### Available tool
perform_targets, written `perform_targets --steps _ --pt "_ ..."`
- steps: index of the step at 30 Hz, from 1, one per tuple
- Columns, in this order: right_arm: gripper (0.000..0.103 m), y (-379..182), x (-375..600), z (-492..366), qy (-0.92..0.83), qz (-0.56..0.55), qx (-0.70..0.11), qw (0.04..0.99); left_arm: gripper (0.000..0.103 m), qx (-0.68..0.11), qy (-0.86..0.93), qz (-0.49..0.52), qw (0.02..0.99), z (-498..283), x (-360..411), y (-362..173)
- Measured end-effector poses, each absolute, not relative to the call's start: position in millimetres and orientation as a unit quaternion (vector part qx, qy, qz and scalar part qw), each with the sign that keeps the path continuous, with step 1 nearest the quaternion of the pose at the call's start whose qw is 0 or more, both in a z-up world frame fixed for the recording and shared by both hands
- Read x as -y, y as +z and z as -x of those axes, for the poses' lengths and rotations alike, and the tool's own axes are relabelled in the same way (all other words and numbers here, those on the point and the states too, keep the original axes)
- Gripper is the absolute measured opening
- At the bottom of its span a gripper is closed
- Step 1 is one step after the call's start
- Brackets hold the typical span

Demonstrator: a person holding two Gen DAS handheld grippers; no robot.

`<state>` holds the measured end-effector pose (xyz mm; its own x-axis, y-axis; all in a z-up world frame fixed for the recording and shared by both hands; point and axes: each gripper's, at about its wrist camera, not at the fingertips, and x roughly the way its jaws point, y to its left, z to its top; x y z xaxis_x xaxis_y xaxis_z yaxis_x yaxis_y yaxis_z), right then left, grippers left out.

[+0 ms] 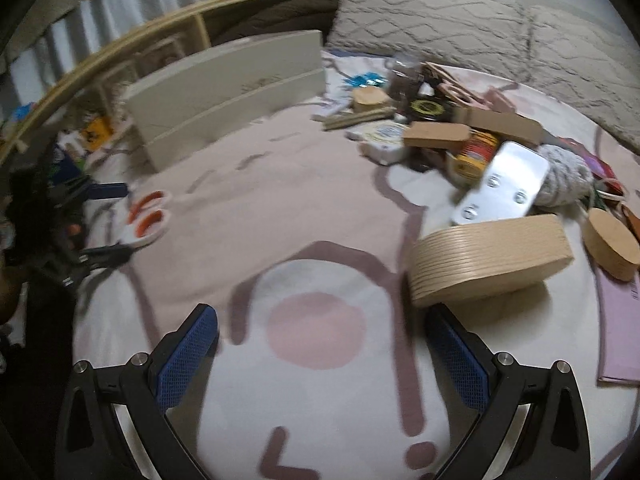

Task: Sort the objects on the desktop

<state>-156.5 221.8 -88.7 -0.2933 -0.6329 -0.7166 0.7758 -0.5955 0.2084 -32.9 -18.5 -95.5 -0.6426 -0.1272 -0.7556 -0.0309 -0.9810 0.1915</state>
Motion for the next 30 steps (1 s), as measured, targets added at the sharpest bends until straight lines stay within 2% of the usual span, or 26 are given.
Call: perform_targets --steps 3,10,18,22,30 --pt "0.103 -87.2 -218.9 150.1 -0.787 -0.397 -0.082 0.465 0.103 0.08 -0.897 -0.433 0.032 32.3 28.4 -95.7" --pt "0.103 -85.1 -206.1 133.5 -0.783 -0.382 -0.12 0.477 0.103 0.05 -0.906 -0.42 -0.011 37.1 23.4 -90.8" --pt "0.103 -59.7 -227.6 118.9 -0.806 -0.315 -0.076 0.496 0.103 0.042 -0.912 -0.405 -0.042 72.9 0.4 -95.8" --pt "0.103 -53.5 -237.3 116.2 -0.841 -0.294 -0.067 0.45 0.103 0.049 -0.913 -0.403 -0.039 74.1 -2.9 -105.4" --pt "0.103 -50.5 -249.4 150.1 -0.883 -0.331 -0.06 0.329 0.103 0.037 -0.914 -0.403 -0.042 74.7 0.6 -108.1"
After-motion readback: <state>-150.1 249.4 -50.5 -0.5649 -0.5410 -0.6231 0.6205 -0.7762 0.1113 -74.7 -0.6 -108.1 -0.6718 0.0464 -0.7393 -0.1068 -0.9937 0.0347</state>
